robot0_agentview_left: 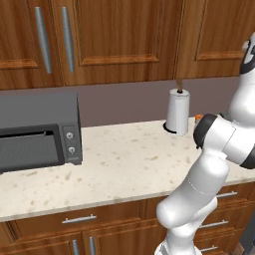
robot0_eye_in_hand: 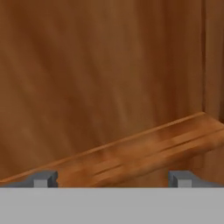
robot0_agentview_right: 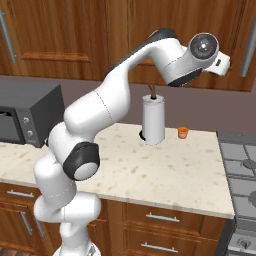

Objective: Close all open cabinet doors.

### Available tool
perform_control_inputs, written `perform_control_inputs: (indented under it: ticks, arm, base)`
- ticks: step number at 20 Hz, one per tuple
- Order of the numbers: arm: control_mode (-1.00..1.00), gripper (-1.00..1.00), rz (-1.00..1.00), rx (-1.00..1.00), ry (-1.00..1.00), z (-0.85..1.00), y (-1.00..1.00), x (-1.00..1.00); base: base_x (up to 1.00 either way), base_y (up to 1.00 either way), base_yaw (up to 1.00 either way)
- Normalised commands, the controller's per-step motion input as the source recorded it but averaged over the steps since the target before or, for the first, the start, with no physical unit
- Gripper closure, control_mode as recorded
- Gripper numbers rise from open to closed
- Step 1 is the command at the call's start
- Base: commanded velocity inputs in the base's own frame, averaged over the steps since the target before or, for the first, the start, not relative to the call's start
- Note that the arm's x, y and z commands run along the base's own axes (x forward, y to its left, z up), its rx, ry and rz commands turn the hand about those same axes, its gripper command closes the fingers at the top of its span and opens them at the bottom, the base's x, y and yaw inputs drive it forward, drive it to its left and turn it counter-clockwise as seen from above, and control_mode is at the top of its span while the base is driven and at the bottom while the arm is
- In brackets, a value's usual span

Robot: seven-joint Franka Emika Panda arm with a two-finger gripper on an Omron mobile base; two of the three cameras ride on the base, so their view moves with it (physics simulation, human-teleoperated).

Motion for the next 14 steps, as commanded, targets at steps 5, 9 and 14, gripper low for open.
perform_control_inputs:
  ticks: [5,9,14]
  arm:
    - [-1.00,-1.00,0.05,0.00,-0.02,-0.24,0.44,0.44]
    - [-1.00,-1.00,0.05,0.00,-0.03,-0.15,0.42,0.54]
    - [-1.00,-1.00,0.04,0.00,-0.05,-0.17,0.41,0.57]
  base:
    - [0.00,0.00,0.00]
    - [0.00,0.00,0.00]
    - [0.00,0.00,0.00]
